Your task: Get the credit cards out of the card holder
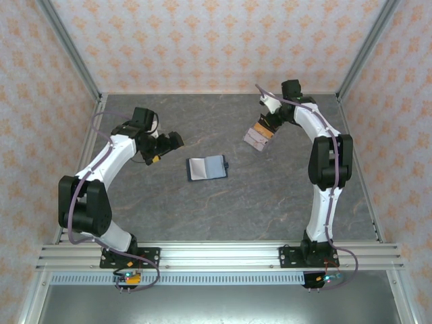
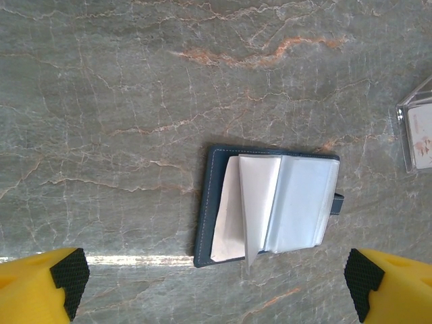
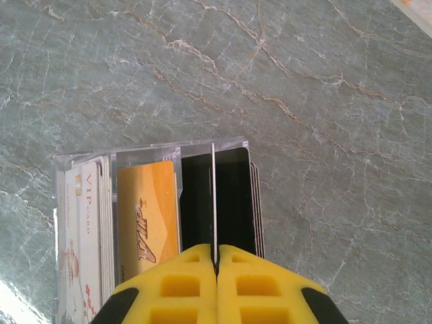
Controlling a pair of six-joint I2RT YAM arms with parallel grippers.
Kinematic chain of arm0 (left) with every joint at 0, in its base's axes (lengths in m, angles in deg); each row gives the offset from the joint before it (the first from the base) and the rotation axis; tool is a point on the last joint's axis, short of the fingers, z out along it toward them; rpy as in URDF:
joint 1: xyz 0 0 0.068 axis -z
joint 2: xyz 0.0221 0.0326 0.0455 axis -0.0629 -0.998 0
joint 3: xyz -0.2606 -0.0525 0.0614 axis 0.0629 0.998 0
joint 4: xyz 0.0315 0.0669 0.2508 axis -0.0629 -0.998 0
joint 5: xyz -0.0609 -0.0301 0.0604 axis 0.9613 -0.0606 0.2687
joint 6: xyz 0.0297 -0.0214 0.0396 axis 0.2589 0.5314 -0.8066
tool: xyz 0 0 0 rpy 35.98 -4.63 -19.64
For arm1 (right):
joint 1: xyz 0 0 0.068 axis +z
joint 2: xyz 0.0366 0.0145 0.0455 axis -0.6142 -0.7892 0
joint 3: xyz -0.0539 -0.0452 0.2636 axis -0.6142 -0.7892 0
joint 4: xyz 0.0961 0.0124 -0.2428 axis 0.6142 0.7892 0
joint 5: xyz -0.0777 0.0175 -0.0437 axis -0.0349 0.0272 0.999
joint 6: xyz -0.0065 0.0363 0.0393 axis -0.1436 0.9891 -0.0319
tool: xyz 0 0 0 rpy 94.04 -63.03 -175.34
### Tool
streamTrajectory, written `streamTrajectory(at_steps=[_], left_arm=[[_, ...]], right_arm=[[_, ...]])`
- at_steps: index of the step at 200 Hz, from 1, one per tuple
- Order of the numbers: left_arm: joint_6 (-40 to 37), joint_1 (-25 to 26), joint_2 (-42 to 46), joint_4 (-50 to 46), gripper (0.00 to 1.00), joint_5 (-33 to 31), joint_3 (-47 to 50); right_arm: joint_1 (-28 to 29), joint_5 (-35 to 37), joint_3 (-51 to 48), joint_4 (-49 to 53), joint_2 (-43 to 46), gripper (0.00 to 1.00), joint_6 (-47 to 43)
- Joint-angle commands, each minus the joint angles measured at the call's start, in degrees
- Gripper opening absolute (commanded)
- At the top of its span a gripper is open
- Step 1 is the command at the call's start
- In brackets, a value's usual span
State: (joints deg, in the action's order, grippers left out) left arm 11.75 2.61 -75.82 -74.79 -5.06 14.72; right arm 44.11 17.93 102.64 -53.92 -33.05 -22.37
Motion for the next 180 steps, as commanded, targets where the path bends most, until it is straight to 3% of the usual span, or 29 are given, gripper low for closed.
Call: streamTrajectory(at_steps=[1, 36, 85, 112, 145, 180], left_arm=[[-0.7, -0.5, -0.5, -1.5, 1.00, 0.4, -1.8], [-0.7, -0.5, -0.6, -1.5, 1.00, 0.8, -2.1], [-0.7, -0.5, 0.2, -0.5, 1.00, 0.5, -1.1], [2.0, -0.6, 0.2, 1.2, 1.00, 1.7, -0.2], [3.5, 0.5, -0.2, 4.3, 1.00, 5.0, 0.5], [4.3, 3.5, -0.6, 5.6, 1.00, 4.6, 1.2]], right_arm=[[0.0, 0.9, 2.2, 2.2, -1.2, 0.09, -1.4], [0.0, 0.4, 2.9, 2.1, 0.5, 0.29, 1.8], [1.0, -1.5, 1.9, 2.1, 6.5, 0.32, 13.3], [5.2, -10.7, -5.4, -3.2, 13.0, 0.37, 21.3], [13.1, -4.9, -11.7, -13.2, 16.4, 0.41, 39.8], [19.4, 0.7, -11.9, -9.3, 14.4, 0.46, 55.5]])
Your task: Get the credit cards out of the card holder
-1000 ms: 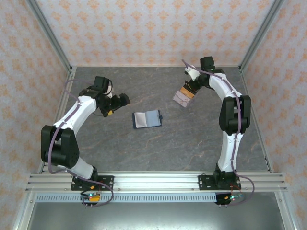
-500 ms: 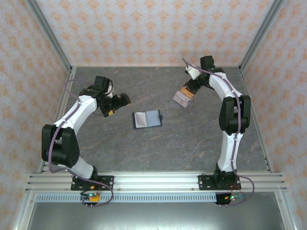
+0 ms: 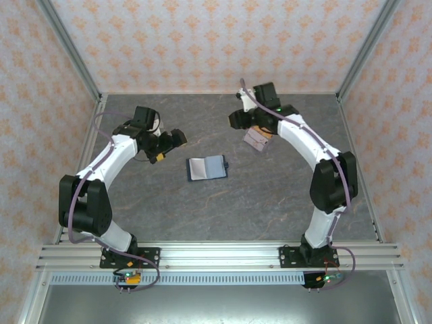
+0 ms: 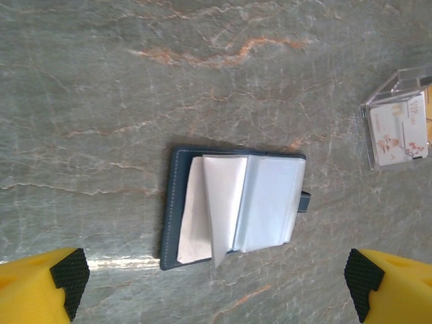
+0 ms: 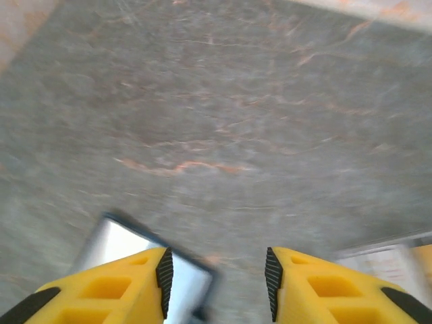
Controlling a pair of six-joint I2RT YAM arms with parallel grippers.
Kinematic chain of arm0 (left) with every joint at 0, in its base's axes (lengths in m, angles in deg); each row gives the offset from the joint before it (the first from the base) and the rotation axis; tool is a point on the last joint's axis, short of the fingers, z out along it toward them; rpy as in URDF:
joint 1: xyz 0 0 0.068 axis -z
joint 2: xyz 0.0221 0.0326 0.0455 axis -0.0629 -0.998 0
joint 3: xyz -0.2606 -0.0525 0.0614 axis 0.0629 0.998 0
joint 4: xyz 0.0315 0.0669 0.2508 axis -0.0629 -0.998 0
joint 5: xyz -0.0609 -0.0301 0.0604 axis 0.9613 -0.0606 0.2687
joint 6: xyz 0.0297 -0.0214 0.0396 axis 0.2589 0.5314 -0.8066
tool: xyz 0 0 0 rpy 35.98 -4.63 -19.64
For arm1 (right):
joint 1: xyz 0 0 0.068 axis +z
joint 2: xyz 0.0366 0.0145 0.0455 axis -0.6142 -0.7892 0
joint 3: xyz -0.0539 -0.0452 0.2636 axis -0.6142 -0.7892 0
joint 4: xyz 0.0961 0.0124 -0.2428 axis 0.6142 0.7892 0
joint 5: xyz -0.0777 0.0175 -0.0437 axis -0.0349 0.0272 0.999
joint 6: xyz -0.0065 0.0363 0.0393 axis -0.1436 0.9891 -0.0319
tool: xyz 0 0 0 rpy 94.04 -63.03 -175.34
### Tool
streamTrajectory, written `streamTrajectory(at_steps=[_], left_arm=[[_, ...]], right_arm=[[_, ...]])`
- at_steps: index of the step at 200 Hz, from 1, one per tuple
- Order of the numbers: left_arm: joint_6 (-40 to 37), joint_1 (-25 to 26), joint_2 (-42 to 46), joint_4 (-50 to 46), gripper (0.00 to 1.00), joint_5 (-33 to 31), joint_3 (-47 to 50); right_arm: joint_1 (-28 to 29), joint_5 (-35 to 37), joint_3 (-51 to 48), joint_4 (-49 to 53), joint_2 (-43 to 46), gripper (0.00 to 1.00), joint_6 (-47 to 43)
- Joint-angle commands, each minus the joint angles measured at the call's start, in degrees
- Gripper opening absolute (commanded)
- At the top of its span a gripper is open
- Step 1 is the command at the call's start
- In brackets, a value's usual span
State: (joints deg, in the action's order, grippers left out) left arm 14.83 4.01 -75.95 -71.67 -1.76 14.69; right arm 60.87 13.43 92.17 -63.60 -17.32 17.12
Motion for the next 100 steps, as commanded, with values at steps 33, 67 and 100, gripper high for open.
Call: streamTrajectory(at_steps=[33, 67, 100], left_arm=[[1.2, 5.5, -3.8, 3.1, 1.00, 1.0, -0.4], [2.3, 8.2, -7.2, 4.8, 0.95, 1.6, -1.2], [3.8, 9.2, -9.4, 6.4, 0.83, 1.7, -1.2]], right_arm=[[8.6, 11.9, -4.4, 1.4, -3.4, 0.46, 27.5], [11.5, 14.3, -7.9, 2.6, -5.2, 0.40, 38.8], [13.5, 11.9, -12.6, 0.0, -5.6, 0.35, 42.5]])
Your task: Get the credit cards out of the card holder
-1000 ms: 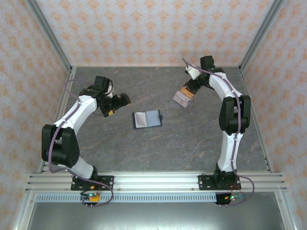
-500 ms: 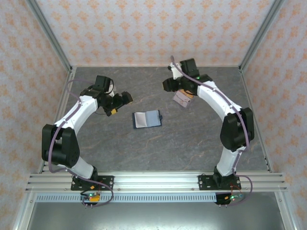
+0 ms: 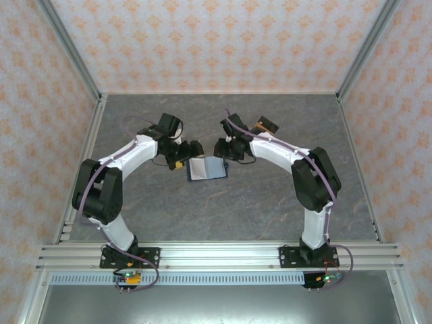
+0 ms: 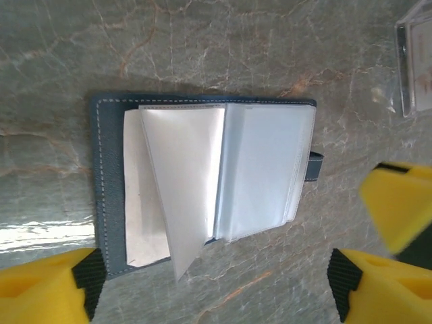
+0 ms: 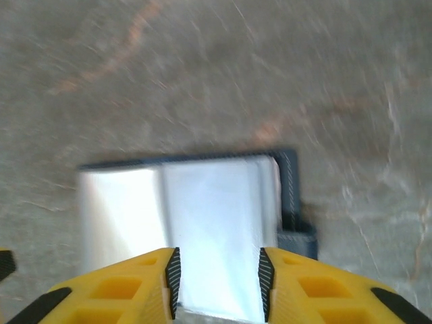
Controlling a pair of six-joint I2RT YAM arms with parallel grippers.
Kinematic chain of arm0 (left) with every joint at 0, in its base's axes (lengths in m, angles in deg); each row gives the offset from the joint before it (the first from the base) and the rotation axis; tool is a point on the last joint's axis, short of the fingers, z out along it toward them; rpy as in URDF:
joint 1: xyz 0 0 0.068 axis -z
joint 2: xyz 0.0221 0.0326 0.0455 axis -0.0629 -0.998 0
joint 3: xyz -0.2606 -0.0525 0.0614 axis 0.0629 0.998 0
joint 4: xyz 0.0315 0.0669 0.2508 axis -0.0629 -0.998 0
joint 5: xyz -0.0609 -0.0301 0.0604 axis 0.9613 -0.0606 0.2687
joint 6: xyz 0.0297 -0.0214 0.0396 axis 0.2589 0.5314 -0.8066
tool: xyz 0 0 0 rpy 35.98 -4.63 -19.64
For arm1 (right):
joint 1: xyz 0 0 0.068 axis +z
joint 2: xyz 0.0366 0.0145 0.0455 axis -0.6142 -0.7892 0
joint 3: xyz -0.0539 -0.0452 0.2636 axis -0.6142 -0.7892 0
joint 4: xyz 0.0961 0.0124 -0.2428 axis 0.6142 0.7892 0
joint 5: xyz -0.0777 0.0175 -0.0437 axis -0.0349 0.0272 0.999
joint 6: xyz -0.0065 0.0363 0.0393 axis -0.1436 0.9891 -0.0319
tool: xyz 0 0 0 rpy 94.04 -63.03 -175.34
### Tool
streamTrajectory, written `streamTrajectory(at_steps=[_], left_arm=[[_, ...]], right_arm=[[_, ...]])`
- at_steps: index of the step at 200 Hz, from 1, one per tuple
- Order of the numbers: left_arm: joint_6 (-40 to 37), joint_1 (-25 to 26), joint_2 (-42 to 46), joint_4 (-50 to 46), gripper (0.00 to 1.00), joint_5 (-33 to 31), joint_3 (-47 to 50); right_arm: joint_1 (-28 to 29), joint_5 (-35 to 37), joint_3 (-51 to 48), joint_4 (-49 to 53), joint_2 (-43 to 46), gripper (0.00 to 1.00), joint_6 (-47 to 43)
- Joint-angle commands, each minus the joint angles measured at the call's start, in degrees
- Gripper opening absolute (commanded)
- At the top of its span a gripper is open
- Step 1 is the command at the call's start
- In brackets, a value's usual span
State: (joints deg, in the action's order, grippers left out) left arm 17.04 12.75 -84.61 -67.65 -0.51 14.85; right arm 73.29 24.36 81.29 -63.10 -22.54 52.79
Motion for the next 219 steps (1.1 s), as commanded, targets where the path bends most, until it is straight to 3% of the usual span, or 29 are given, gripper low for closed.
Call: streamTrajectory(at_steps=[1, 34, 58, 130, 219], left_arm=[[1.6, 0.4, -0.8, 2.5, 0.82, 0.5, -1.3], [2.2, 1.0, -2.7, 3.6, 0.58, 1.6, -1.2], [1.9, 1.0, -3.5, 3.4, 0.46, 1.1, -1.1], [1.0, 1.0, -7.3, 3.1, 0.30, 0.2, 0.1], [-1.7, 1.0, -12.2, 1.4, 0.15, -1.1, 1.0]], right_arm=[[1.2, 1.1, -1.8, -0.4, -0.5, 0.35, 6.9], [2.3, 0.8, -2.8, -0.1, -2.1, 0.28, 7.5], [2.4, 1.8, -2.8, 0.2, -2.8, 0.26, 7.6], [2.6, 3.1, -0.5, 4.0, -5.4, 0.28, 5.5], [2.7, -2.9, 0.7, 1.4, -6.9, 0.12, 5.1]])
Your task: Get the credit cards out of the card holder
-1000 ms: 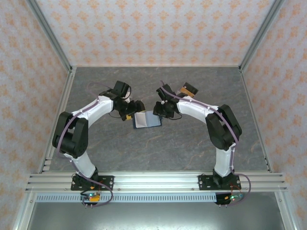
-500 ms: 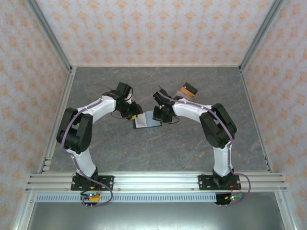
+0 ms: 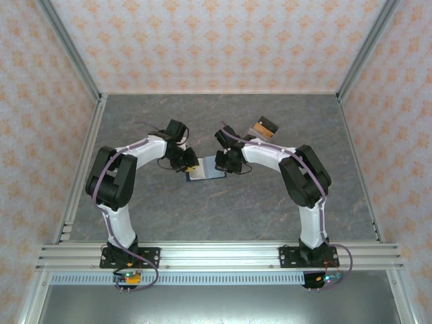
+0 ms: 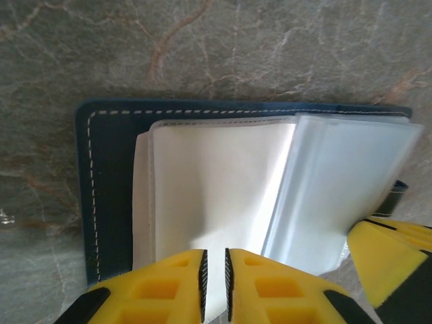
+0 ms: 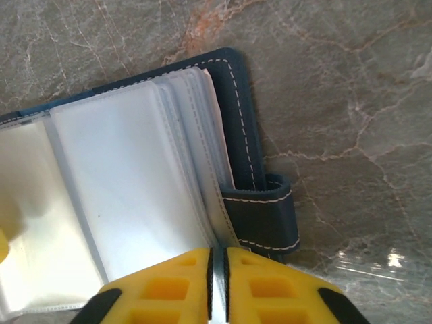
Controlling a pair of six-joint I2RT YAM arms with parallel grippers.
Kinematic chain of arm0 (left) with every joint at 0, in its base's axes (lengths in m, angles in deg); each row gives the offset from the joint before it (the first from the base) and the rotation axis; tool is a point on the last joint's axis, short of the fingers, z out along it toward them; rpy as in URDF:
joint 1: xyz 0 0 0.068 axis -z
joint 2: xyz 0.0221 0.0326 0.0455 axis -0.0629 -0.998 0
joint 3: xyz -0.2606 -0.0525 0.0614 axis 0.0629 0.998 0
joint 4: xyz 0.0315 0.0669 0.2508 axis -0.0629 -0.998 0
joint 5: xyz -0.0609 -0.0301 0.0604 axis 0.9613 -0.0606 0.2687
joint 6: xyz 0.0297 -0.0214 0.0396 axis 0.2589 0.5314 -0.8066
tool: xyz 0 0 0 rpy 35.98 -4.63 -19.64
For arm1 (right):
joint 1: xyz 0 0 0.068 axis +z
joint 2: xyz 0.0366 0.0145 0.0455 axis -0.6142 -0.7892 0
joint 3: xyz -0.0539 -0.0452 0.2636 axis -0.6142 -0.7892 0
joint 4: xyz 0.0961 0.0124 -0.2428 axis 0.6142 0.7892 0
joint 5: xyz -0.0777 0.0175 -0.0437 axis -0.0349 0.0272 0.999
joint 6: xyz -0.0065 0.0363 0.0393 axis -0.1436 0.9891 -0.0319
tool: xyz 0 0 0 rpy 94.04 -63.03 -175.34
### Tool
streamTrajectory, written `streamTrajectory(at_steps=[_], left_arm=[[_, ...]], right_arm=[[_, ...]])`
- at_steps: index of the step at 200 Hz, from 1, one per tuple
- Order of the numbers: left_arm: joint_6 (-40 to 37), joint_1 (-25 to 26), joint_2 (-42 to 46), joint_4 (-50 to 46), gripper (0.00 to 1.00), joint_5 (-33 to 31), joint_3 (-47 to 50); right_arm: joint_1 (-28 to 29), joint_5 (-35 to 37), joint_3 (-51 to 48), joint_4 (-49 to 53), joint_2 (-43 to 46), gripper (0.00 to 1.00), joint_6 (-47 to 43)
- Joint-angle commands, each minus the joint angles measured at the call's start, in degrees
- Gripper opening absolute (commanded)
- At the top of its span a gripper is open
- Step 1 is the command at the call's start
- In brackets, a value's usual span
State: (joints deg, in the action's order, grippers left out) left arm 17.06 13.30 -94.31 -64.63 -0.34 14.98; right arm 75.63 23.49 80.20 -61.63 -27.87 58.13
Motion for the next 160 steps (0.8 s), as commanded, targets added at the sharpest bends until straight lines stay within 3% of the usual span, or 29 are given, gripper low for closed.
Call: streamTrajectory(at_steps=[1, 78, 112, 132, 160], left_arm=[[-1.8, 0.5, -2.7, -1.6, 0.15, -1.4, 0.9], [-3.7, 0.5, -5.8, -3.3, 0.10, -2.8, 0.1], [-4.3, 0.5, -5.2, -4.5, 0.11, -3.2, -2.1], [-5.1, 0.4, -3.3, -5.9, 0.17, -2.9, -4.7], [-5.3, -0.9, 2.1, -8.2, 0.38, -3.5, -8.9]], right_arm=[[0.3, -2.1, 1.8, -0.1, -1.6, 0.12, -0.3], [0.3, -8.8, 1.6, -5.8, -2.8, 0.10, 1.1], [0.3, -7.9, 0.9, -7.7, -0.9, 0.12, 1.0], [0.2, -4.9, -1.0, -9.4, 3.5, 0.21, 0.0], [-0.2, 5.6, -4.0, -8.0, 11.9, 0.42, -2.3]])
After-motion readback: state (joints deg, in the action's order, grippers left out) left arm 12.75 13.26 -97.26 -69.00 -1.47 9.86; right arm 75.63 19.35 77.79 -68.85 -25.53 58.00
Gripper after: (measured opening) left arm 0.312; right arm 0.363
